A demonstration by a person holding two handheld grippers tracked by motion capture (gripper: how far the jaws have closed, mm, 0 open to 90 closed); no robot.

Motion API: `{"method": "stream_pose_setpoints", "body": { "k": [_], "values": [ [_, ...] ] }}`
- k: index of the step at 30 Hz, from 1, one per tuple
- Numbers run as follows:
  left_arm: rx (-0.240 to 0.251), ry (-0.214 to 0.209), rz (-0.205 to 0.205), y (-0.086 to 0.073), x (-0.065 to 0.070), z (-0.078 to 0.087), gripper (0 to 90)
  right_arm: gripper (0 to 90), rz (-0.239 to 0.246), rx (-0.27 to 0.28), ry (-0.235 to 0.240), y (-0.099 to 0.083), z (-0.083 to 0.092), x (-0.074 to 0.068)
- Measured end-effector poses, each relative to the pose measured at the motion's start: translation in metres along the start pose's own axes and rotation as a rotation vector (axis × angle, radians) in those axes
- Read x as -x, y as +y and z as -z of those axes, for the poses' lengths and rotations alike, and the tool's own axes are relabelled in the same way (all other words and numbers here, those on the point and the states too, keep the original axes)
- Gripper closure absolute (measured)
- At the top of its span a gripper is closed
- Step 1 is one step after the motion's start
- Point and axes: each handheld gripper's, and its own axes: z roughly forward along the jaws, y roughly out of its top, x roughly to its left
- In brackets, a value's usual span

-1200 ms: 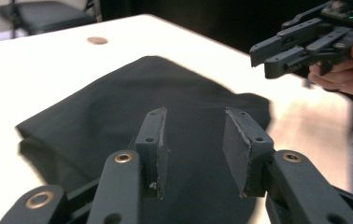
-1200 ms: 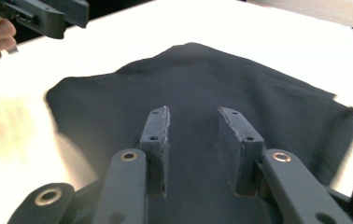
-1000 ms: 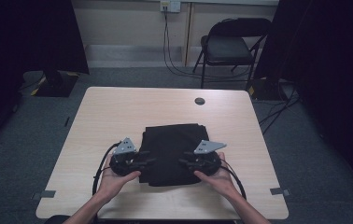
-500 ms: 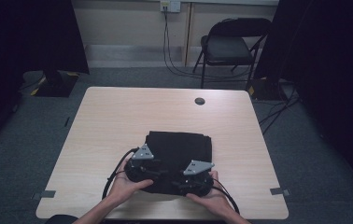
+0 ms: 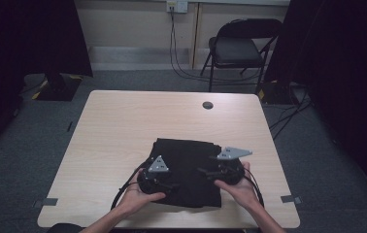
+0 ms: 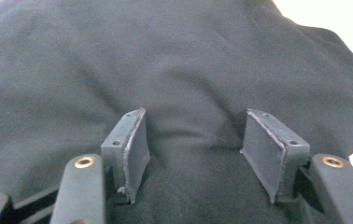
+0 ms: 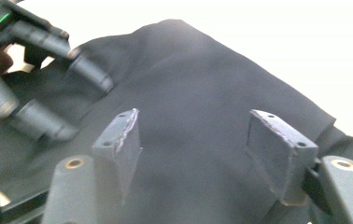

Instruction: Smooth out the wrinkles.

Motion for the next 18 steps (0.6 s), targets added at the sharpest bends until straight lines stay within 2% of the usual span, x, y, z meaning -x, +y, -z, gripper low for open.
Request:
{"method": "stream_pose_setpoints", "body": {
  "k": [2, 3, 4, 6, 8, 10, 14, 15, 16, 18],
  "values": [
    [-0.002, -0.015, 0.021, 0.001, -0.003, 0.000, 39.1, 32.8, 0.004, 0.004, -0.005, 0.013, -0.008, 0.009],
    [-0.002, -0.015, 0.021, 0.001, -0.003, 0.000, 39.1, 32.8, 0.004, 0.004, -0.005, 0.013, -0.008, 0.009],
    [-0.010, -0.020, 0.018, 0.002, -0.004, -0.001, 39.2, 32.3, 0.017, 0.025, -0.015, 0.031, -0.018, 0.018],
    [-0.020, -0.024, 0.020, 0.002, -0.004, -0.003, 39.2, 29.7, 0.027, 0.017, -0.015, 0.045, -0.030, 0.024],
    [-0.025, -0.040, 0.041, 0.003, -0.007, -0.005, 39.0, 28.2, 0.028, 0.002, 0.007, 0.057, -0.046, 0.031],
    [-0.024, -0.045, 0.044, 0.002, -0.008, -0.005, 39.0, 25.3, 0.033, -0.025, 0.019, 0.064, -0.064, 0.036],
    [-0.021, -0.044, 0.044, 0.002, -0.008, -0.005, 39.0, 22.9, 0.035, -0.095, 0.033, 0.066, -0.099, 0.046],
    [-0.021, -0.044, 0.044, 0.002, -0.008, -0.005, 39.0, 22.9, 0.035, -0.095, 0.033, 0.066, -0.099, 0.046],
    [-0.022, -0.038, 0.036, 0.002, -0.007, -0.006, 39.0, 22.8, 0.019, -0.127, 0.041, 0.061, -0.114, 0.050],
    [-0.024, -0.038, 0.039, 0.002, -0.007, -0.006, 39.0, 22.7, 0.012, -0.159, 0.045, 0.055, -0.125, 0.053]
  ]
}}
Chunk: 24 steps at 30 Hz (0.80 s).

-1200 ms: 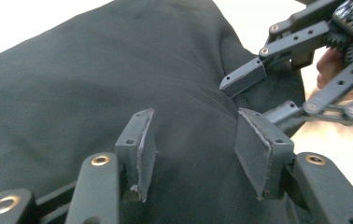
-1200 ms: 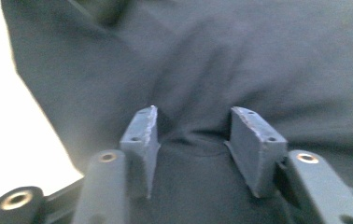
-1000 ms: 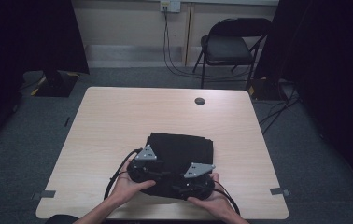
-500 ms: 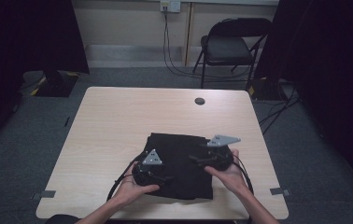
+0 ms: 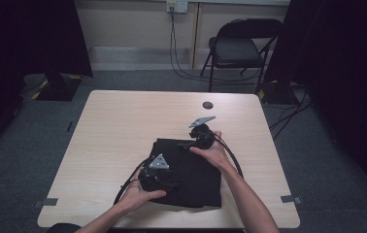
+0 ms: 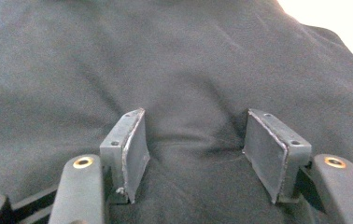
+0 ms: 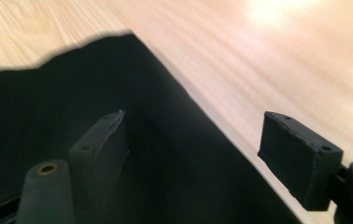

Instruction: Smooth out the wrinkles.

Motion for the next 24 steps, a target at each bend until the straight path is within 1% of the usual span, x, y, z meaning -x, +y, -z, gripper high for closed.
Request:
{"method": "stream_pose_setpoints", "body": {
  "k": [3, 7, 8, 9, 12, 14, 17, 18, 19, 21, 22, 23, 24],
  "values": [
    [0.000, 0.002, 0.003, 0.000, 0.000, 0.000, 39.0, 23.3, 0.003, -0.021, 0.004, -0.005, -0.007, 0.001],
    [0.001, 0.003, 0.006, 0.000, 0.000, 0.000, 39.0, 22.7, 0.008, -0.034, 0.014, -0.009, -0.008, 0.002],
    [0.001, 0.004, 0.007, 0.000, 0.000, 0.000, 39.0, 19.1, -0.005, -0.044, 0.003, -0.012, -0.009, 0.004],
    [0.001, 0.006, 0.007, 0.000, 0.001, 0.000, 39.0, 19.1, -0.013, -0.044, 0.003, -0.013, -0.010, 0.005],
    [0.001, 0.006, 0.011, 0.000, 0.001, 0.000, 39.0, 19.4, 0.007, -0.066, -0.009, -0.016, -0.014, 0.005],
    [0.002, 0.006, 0.011, 0.000, 0.001, 0.000, 39.0, 19.3, 0.006, -0.069, -0.006, -0.016, -0.015, 0.005],
    [0.003, 0.007, 0.008, -0.001, 0.001, 0.000, 39.0, 20.6, 0.008, -0.044, 0.006, -0.019, -0.015, 0.007],
    [0.004, 0.008, 0.009, -0.001, 0.001, 0.000, 39.0, 23.5, 0.008, -0.042, 0.013, -0.020, -0.014, 0.008],
    [0.003, 0.008, 0.008, -0.001, 0.001, 0.000, 39.0, 28.7, 0.010, -0.038, 0.028, -0.020, -0.012, 0.008],
    [0.005, 0.011, 0.004, -0.001, 0.001, 0.000, 39.0, 35.0, 0.015, -0.032, 0.044, -0.022, -0.011, 0.006],
    [0.004, 0.015, 0.004, -0.001, 0.002, 0.000, 39.0, 39.7, 0.018, -0.036, 0.057, -0.022, -0.009, 0.005],
    [0.005, 0.018, 0.001, -0.001, 0.002, -0.001, 39.0, 42.0, 0.012, -0.036, 0.064, -0.023, -0.008, 0.005],
    [0.007, 0.019, 0.003, -0.001, 0.003, -0.001, 39.0, 46.8, 0.010, -0.031, 0.074, -0.024, -0.007, 0.005]
  ]
}}
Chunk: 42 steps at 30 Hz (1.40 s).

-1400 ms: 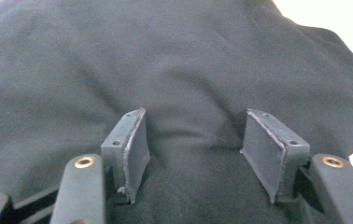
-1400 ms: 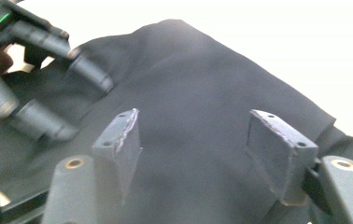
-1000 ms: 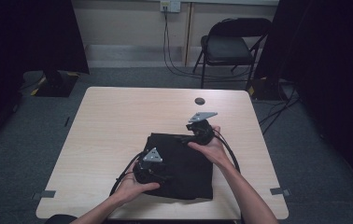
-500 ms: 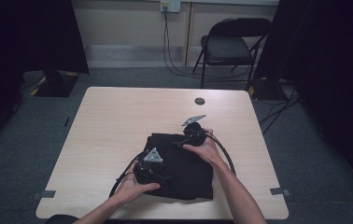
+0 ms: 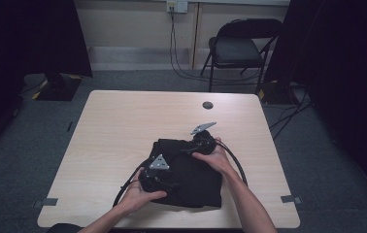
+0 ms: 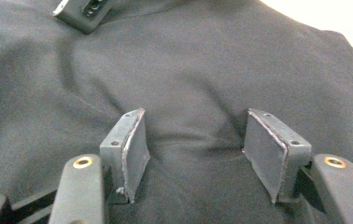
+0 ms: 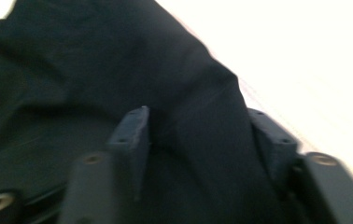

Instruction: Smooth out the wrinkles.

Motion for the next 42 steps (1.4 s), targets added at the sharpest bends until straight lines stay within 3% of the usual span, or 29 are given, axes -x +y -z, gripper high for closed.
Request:
{"method": "stream_pose_setpoints", "body": {
  "k": [4, 8, 15, 21, 23, 26, 27, 28, 30, 34, 39, 42],
  "values": [
    [0.001, -0.001, 0.005, 0.000, 0.000, 0.000, 38.9, 64.1, -0.036, 0.006, 0.046, -0.002, 0.005, 0.002],
    [0.000, 0.001, 0.006, 0.000, 0.000, 0.000, 39.0, 74.8, -0.014, 0.013, 0.032, 0.003, 0.013, -0.003],
    [0.001, 0.003, 0.003, 0.000, 0.000, 0.000, 39.0, 79.4, 0.025, 0.074, 0.031, 0.012, 0.037, -0.017],
    [0.004, 0.012, 0.004, 0.000, 0.001, 0.000, 39.0, 80.0, 0.096, 0.105, 0.043, 0.018, 0.057, -0.037],
    [0.004, 0.017, 0.004, -0.001, 0.002, 0.000, 39.0, 80.2, 0.140, 0.126, 0.062, 0.019, 0.068, -0.051],
    [0.014, 0.024, 0.001, -0.001, 0.003, 0.000, 39.0, 80.5, 0.177, 0.186, 0.068, 0.013, 0.081, -0.072],
    [0.014, 0.024, 0.001, -0.001, 0.003, 0.000, 39.0, 80.5, 0.177, 0.186, 0.068, 0.013, 0.081, -0.072],
    [0.035, 0.030, 0.007, -0.003, 0.003, -0.001, 39.0, 80.7, 0.190, 0.196, 0.078, 0.003, 0.087, -0.085],
    [0.044, 0.040, -0.001, -0.004, 0.005, -0.001, 39.1, 80.8, 0.189, 0.190, 0.076, -0.006, 0.089, -0.093],
    [0.044, 0.055, -0.022, -0.004, 0.007, 0.000, 39.1, 80.6, 0.143, 0.171, 0.130, -0.024, 0.090, -0.102],
    [0.004, 0.045, -0.038, 0.003, 0.005, 0.003, 40.5, 80.2, 0.129, 0.164, 0.140, -0.039, 0.091, -0.108],
    [-0.004, 0.034, 0.003, 0.004, 0.002, 0.006, 42.6, 80.2, 0.137, 0.131, 0.130, -0.048, 0.085, -0.112]
  ]
}}
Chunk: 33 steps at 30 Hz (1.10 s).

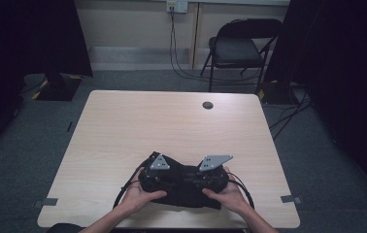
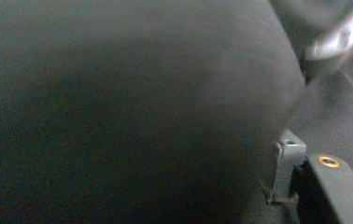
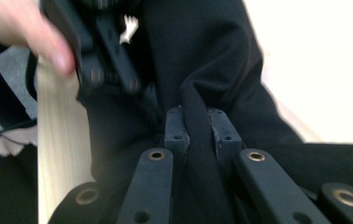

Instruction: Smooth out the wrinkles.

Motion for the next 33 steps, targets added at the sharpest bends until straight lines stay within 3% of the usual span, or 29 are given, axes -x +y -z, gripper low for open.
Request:
{"method": "stream_pose_setpoints", "body": {
  "k": [3, 4, 11, 12, 14, 17, 18, 19, 20, 21, 22, 23, 24, 26, 27, 28, 30, 32, 33],
  "values": [
    [-0.026, 0.015, -0.020, 0.002, 0.001, 0.007, 44.0, 80.5, -0.012, -0.013, 0.005, -0.005, -0.005, 0.000],
    [-0.027, 0.024, -0.042, 0.004, 0.003, 0.015, 44.0, 80.6, -0.020, -0.013, 0.004, -0.008, -0.006, 0.001],
    [0.006, -0.009, -0.047, -0.002, 0.008, 0.047, 51.7, 81.1, -0.010, -0.038, -0.018, -0.019, -0.011, -0.002],
    [0.018, -0.022, -0.058, -0.003, 0.010, 0.052, 51.7, 81.4, -0.005, -0.040, -0.023, -0.019, -0.011, -0.002],
    [0.051, -0.071, -0.035, -0.003, 0.015, 0.057, 57.7, 81.8, 0.040, -0.054, -0.069, -0.019, -0.015, -0.002],
    [0.051, -0.095, -0.121, 0.001, 0.034, 0.051, 60.0, 81.9, 0.050, -0.061, -0.102, -0.019, -0.019, 0.003],
    [0.051, -0.095, -0.121, 0.001, 0.034, 0.051, 60.1, 81.9, 0.050, -0.061, -0.102, -0.019, -0.019, 0.003],
    [0.043, -0.153, -0.128, 0.002, 0.040, 0.043, 60.3, 82.0, 0.075, -0.077, -0.162, -0.019, -0.024, 0.009],
    [0.026, -0.163, -0.134, 0.002, 0.042, 0.038, 60.8, 82.1, 0.060, -0.076, -0.154, -0.018, -0.026, 0.013],
    [0.026, -0.163, -0.134, 0.002, 0.042, 0.038, 61.6, 82.1, 0.060, -0.076, -0.154, -0.018, -0.026, 0.013],
    [-0.024, -0.150, -0.146, 0.000, 0.043, 0.025, 62.8, 82.1, 0.043, -0.069, -0.154, -0.016, -0.027, 0.019],
    [-0.024, -0.150, -0.146, 0.000, 0.043, 0.025, 64.4, 82.1, 0.043, -0.069, -0.154, -0.016, -0.027, 0.019],
    [-0.097, -0.161, -0.126, -0.003, 0.039, 0.013, 66.2, 82.0, 0.015, -0.062, -0.149, -0.016, -0.026, 0.018],
    [-0.124, -0.162, -0.116, -0.005, 0.039, 0.009, 66.9, 82.0, 0.003, -0.051, -0.141, -0.015, -0.023, 0.016],
    [-0.161, -0.148, -0.138, -0.008, 0.038, 0.004, 66.9, 82.0, 0.003, -0.051, -0.141, -0.015, -0.023, 0.016],
    [-0.151, -0.147, -0.106, -0.010, 0.038, 0.000, 68.9, 82.0, -0.037, -0.005, -0.107, -0.011, -0.014, 0.017],
    [-0.141, -0.132, -0.086, -0.008, 0.037, -0.001, 68.9, 81.9, -0.052, 0.029, -0.091, -0.005, -0.006, 0.014],
    [-0.145, -0.101, -0.144, -0.008, 0.038, -0.003, 70.3, 81.9, -0.051, 0.062, -0.070, 0.000, 0.003, 0.006],
    [-0.129, -0.088, -0.147, -0.009, 0.039, -0.004, 70.4, 81.9, -0.048, 0.065, -0.066, 0.001, 0.006, 0.002]
  ]
}}
